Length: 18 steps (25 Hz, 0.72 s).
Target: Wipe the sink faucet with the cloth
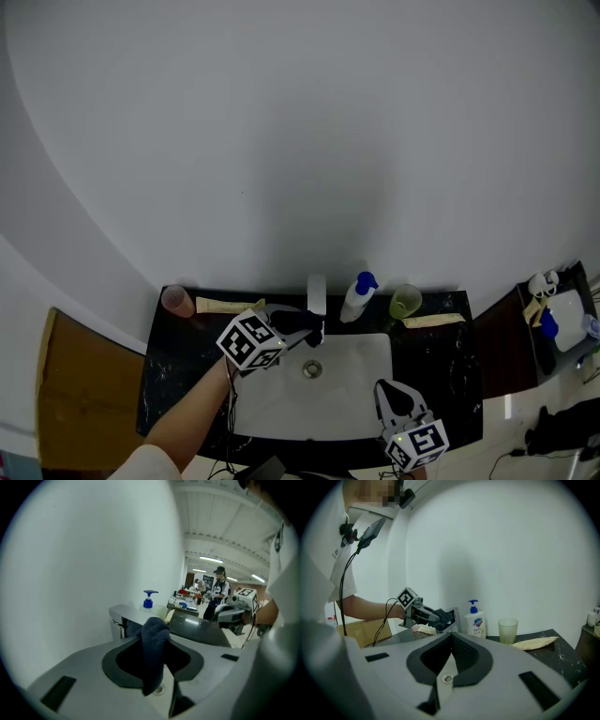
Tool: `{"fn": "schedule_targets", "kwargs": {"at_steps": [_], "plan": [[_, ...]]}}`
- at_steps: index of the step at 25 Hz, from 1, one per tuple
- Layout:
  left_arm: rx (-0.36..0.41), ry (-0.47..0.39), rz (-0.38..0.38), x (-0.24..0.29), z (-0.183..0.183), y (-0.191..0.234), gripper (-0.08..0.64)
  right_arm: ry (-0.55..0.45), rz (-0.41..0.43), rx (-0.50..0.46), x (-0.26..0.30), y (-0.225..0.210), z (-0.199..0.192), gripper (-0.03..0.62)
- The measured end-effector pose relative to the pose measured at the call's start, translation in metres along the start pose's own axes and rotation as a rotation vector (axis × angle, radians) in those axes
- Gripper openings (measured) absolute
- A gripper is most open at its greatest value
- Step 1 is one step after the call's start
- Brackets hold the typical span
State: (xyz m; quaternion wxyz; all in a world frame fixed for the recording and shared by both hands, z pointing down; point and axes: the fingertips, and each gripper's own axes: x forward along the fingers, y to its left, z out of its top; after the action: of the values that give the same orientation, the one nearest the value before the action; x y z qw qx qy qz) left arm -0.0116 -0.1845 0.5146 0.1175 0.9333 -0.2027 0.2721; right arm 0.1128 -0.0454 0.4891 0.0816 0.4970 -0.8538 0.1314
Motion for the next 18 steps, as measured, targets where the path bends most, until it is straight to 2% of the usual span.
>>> {"fn": "schedule_targets", "kwargs": {"at_steps": [4,7,9,11,13,14,16,18], "plan": [[-0.124,-0.041,-0.105,0.007,-0.002,0.001,0.12,0.006,-0.017,0.007,-0.008,-0.006,-0.006,0.006],[-0.154,0.008,-0.198,0.012,-0.004,0.001,0.12,0.015,-0.021,0.011,-0.01,-0.005,-0.01,0.006],[-0.115,0.059,-0.207,0.013,-0.003,0.003,0.12,0.016,-0.016,0.007,-0.008,-0.002,-0.009,0.006],[-0.027,0.061,-0.164,0.012,-0.003,0.002,0.12,0.016,-0.011,0.006,-0.007,0.002,-0.009,0.006],[0.078,0.008,-0.137,0.009,-0.004,-0.009,0.12,0.016,-0.006,0.008,-0.007,0.004,-0.009,0.006],[0.078,-0.035,-0.168,0.006,-0.004,-0.02,0.12,0.016,-0.005,0.009,-0.007,0.004,-0.009,0.006],[-0.018,-0.111,-0.267,0.004,0.0,-0.039,0.12,0.019,-0.005,0.008,-0.008,0.002,-0.011,0.006],[-0.115,-0.118,-0.308,0.007,0.002,-0.041,0.12,0.02,-0.007,0.007,-0.009,0.0,-0.011,0.006]]}}
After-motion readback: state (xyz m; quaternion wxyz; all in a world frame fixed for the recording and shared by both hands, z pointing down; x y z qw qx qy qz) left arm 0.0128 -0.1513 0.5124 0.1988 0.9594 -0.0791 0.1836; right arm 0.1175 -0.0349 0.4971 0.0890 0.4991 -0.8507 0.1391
